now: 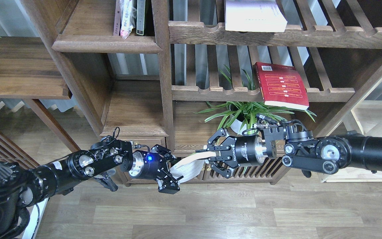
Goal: Organize books on shelf
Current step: 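Grasp the book edge with the left gripper, then open the right gripper, then lift the book with the left gripper toward the upper shelf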
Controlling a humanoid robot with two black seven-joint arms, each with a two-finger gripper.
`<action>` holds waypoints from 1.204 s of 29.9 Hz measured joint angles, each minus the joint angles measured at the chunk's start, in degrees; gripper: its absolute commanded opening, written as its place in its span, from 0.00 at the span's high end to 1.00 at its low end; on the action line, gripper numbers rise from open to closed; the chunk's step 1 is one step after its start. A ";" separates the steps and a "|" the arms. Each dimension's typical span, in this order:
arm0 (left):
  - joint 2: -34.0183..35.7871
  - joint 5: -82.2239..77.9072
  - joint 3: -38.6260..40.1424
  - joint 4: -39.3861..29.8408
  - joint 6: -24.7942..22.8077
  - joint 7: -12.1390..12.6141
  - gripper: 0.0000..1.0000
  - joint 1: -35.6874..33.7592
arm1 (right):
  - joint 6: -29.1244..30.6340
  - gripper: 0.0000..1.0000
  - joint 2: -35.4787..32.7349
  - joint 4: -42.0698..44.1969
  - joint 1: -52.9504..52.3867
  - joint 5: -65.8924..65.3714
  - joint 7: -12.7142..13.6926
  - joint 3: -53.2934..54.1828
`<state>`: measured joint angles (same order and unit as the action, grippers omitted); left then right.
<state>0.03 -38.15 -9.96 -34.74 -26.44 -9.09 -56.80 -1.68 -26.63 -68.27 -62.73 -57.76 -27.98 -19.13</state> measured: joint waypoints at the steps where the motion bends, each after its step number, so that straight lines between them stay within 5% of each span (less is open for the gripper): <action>1: 0.00 0.01 -0.10 0.00 0.22 0.00 0.79 0.01 | 0.00 0.98 0.00 0.00 -0.02 0.00 0.00 0.00; 4: -0.01 0.03 -0.55 -0.14 0.86 0.00 0.80 0.02 | 0.01 0.98 0.02 -0.01 -0.03 0.01 0.00 -0.02; 7: -0.03 0.04 -0.92 -0.26 2.32 0.02 1.00 0.09 | 0.01 0.98 0.02 -0.01 -0.02 0.00 0.00 -0.06; 15: -0.06 0.12 -2.68 -1.69 6.03 -0.51 1.00 0.64 | 0.03 0.94 -0.41 0.00 0.06 0.08 0.00 -0.43; 23: -0.01 0.71 -2.13 -3.08 5.61 -0.03 1.00 0.61 | 3.31 0.37 -0.75 0.35 0.11 6.42 -0.11 0.36; 36: -0.04 0.81 -1.82 -6.99 5.34 0.26 1.00 0.62 | 6.67 0.16 -6.71 3.60 2.02 9.63 -0.02 0.31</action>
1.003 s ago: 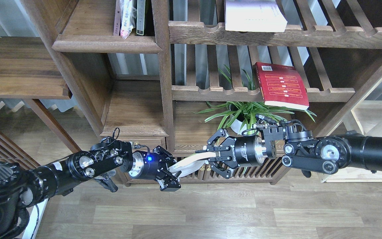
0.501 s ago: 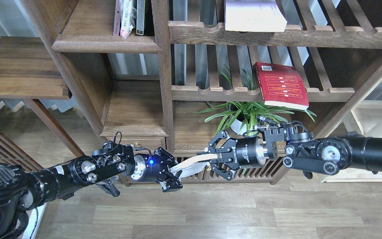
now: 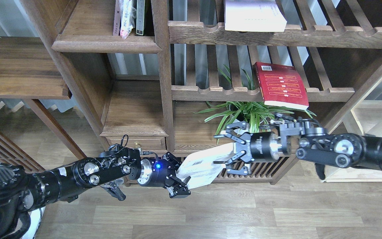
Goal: Organize books on shelf
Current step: 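Lift the book with the left gripper toward the upper shelf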
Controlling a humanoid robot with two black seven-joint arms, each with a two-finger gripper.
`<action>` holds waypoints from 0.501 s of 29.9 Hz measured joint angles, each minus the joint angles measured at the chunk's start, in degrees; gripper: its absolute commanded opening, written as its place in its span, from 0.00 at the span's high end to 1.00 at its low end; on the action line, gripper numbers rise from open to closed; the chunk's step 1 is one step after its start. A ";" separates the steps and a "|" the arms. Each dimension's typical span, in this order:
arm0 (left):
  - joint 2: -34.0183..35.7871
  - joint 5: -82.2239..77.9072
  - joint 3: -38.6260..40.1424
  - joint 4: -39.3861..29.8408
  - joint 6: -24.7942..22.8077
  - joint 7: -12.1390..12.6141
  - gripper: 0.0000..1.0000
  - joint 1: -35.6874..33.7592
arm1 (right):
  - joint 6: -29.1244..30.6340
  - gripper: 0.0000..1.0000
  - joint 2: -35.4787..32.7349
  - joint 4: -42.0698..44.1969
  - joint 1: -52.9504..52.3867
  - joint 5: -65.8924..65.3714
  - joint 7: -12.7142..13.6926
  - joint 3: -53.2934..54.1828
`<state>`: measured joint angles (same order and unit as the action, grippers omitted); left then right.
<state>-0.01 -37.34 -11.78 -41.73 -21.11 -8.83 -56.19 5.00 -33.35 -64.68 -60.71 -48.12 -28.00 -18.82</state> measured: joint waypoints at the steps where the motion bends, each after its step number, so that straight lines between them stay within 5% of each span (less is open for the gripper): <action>1: 0.00 0.00 0.04 -0.27 0.00 -0.09 1.00 0.01 | 0.29 0.16 -0.99 0.33 0.33 0.10 0.00 0.00; 15: 0.02 0.14 3.40 -3.56 -1.34 -0.54 1.00 -0.39 | 4.21 0.13 -15.45 10.29 7.34 4.39 0.00 6.06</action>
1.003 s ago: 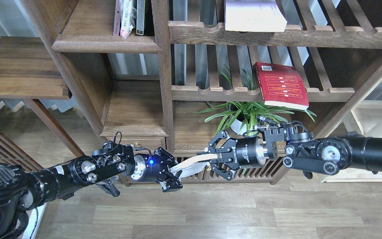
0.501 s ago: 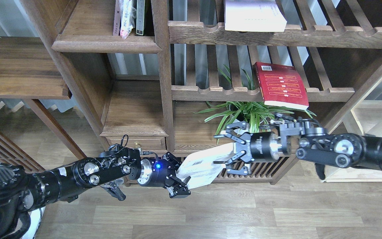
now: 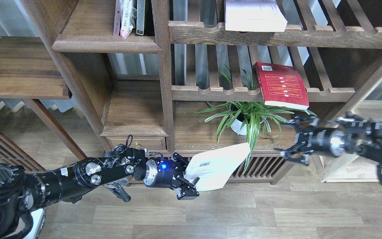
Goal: Organize books on shelf
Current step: 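Lift the book with the left gripper toward the upper shelf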
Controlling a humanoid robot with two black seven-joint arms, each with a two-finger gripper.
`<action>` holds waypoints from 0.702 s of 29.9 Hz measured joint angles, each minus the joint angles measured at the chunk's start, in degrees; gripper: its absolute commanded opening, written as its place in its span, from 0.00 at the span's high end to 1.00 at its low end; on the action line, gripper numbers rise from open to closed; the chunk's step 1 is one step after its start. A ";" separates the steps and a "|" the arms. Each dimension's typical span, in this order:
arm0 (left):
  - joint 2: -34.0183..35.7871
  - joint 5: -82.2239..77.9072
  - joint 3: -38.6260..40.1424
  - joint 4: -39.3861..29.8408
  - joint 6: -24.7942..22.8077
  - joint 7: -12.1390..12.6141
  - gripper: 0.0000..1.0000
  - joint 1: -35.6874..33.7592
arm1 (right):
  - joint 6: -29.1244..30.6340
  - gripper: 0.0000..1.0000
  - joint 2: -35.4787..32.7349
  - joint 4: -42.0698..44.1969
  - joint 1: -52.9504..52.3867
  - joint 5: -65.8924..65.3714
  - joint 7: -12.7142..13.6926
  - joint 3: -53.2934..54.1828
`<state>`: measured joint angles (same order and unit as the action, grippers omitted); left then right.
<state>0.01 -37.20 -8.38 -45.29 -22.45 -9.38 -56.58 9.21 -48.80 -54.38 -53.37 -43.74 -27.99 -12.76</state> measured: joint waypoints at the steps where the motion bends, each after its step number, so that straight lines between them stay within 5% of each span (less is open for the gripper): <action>1: 0.00 0.00 0.52 -0.48 -0.16 0.17 1.00 -0.12 | 0.36 0.13 -1.07 0.70 0.74 0.76 0.00 1.07; 8: 3.55 -0.04 5.18 -5.35 -0.74 0.81 1.00 -1.97 | 0.33 0.09 -6.77 5.10 5.35 5.45 0.00 6.02; 21: 22.46 0.06 18.84 -13.55 -5.10 1.45 1.00 -3.79 | -4.69 0.09 -9.15 11.40 12.04 10.47 0.00 6.62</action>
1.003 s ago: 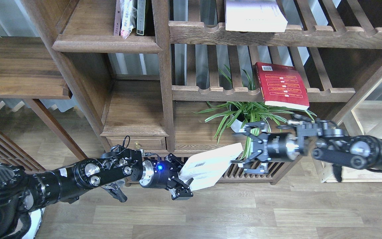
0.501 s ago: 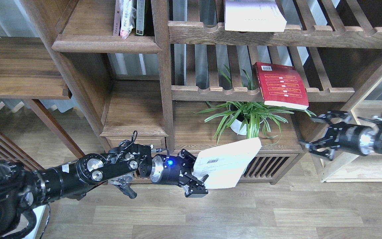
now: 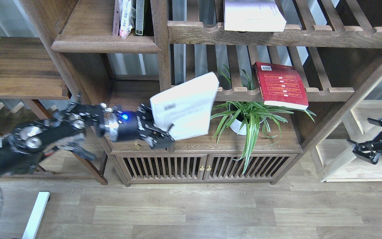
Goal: Organize books on shelf
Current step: 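Lift the book with the left gripper toward the upper shelf, then insert the book into the upper shelf compartment with the left gripper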
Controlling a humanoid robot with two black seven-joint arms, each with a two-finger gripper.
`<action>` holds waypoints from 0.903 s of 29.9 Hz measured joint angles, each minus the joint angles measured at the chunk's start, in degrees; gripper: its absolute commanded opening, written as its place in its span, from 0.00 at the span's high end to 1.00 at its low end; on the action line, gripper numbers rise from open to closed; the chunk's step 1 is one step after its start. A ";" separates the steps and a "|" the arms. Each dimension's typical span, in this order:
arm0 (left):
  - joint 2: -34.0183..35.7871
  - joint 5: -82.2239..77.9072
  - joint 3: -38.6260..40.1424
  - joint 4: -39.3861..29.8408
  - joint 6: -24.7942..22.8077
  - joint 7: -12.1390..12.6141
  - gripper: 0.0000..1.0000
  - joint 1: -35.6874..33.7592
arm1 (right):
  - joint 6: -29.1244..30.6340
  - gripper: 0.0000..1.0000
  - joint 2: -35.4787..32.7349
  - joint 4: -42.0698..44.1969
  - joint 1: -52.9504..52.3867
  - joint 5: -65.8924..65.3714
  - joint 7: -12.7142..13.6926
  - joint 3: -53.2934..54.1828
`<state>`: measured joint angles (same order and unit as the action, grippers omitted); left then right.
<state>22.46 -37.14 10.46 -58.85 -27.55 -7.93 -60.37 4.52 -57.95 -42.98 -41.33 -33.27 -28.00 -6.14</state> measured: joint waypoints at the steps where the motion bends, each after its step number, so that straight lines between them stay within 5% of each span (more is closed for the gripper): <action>1: 1.36 0.07 0.77 -0.76 -0.20 0.04 1.00 0.00 | -0.29 0.09 0.16 0.31 0.49 0.02 0.00 0.00; 15: 19.74 8.24 2.43 -20.80 -0.47 3.20 1.00 -1.31 | -3.61 0.09 2.59 3.70 3.59 0.05 0.00 -0.26; 27: 34.12 19.01 2.63 -23.92 -0.45 4.78 1.00 -7.89 | -7.35 0.09 4.52 3.79 3.71 0.05 -0.01 -0.63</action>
<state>56.58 -18.13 13.09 -82.76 -28.00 -3.15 -68.26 -2.83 -53.43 -39.19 -37.62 -33.22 -28.00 -6.77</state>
